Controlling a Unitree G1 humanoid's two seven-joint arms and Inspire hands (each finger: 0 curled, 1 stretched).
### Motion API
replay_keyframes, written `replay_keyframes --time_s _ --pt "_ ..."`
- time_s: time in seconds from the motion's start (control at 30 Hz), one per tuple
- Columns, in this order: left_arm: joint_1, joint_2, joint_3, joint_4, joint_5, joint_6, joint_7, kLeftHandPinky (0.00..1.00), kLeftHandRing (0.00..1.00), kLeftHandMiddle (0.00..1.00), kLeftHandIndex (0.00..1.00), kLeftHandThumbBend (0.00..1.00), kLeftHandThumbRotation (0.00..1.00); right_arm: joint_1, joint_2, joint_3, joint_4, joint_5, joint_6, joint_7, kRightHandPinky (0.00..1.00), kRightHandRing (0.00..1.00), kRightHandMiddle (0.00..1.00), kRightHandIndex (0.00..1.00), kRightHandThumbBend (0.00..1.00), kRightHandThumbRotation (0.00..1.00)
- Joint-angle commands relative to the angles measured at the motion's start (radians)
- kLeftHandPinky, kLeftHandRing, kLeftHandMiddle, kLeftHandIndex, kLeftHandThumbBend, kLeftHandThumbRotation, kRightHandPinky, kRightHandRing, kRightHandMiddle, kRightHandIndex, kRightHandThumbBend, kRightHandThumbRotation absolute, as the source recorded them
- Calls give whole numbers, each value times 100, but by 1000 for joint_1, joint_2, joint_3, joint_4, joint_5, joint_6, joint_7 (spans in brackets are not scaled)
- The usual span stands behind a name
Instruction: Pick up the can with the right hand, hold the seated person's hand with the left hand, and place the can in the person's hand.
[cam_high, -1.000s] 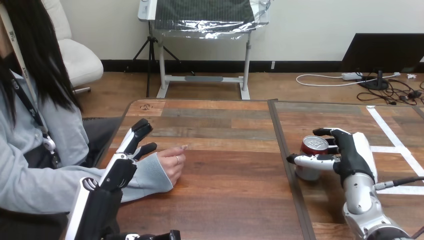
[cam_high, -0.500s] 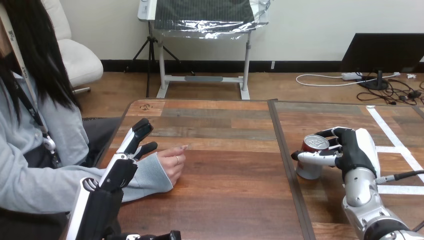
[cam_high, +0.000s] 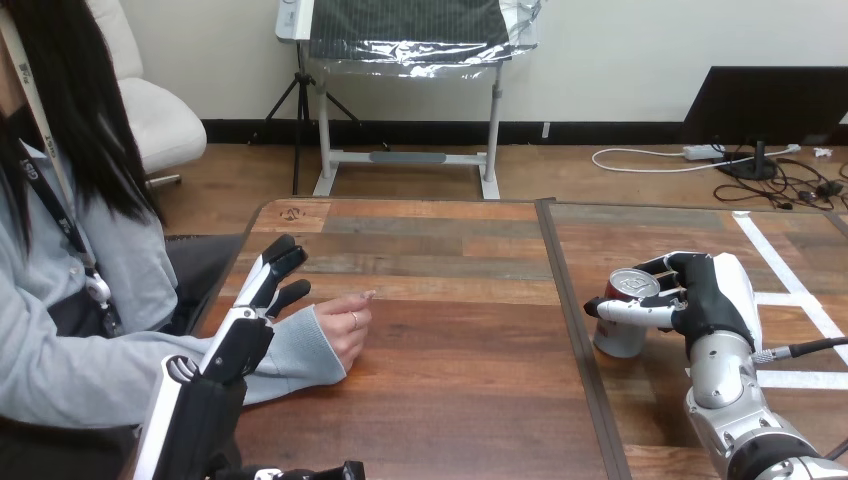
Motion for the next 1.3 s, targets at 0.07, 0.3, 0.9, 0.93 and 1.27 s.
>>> replay_keyframes --time_s 0.07,0.3,0.9,0.93,1.27 --pt "-52 -9 18 -10 17 -19 15 87 95 97 92 100 51 -68 -35 -5 -31 5 -29 -28 45 50 53 50 87 0" --pt "-58 -13 22 0 26 -24 21 87 95 97 92 100 50 -67 -35 -6 -34 6 -37 -36 44 48 52 50 87 0" --pt "-72 -25 39 18 50 -9 44 85 94 97 92 100 53 -70 -29 2 -49 1 -66 -46 43 48 52 50 86 0" --pt "-72 -28 43 18 54 -8 47 85 94 96 92 100 53 -70 -29 3 -49 1 -66 -46 43 48 53 50 86 0" --pt "-44 -61 114 -39 151 77 106 85 96 96 91 100 54 -69 -28 2 -51 2 -88 -45 42 48 53 50 87 0"
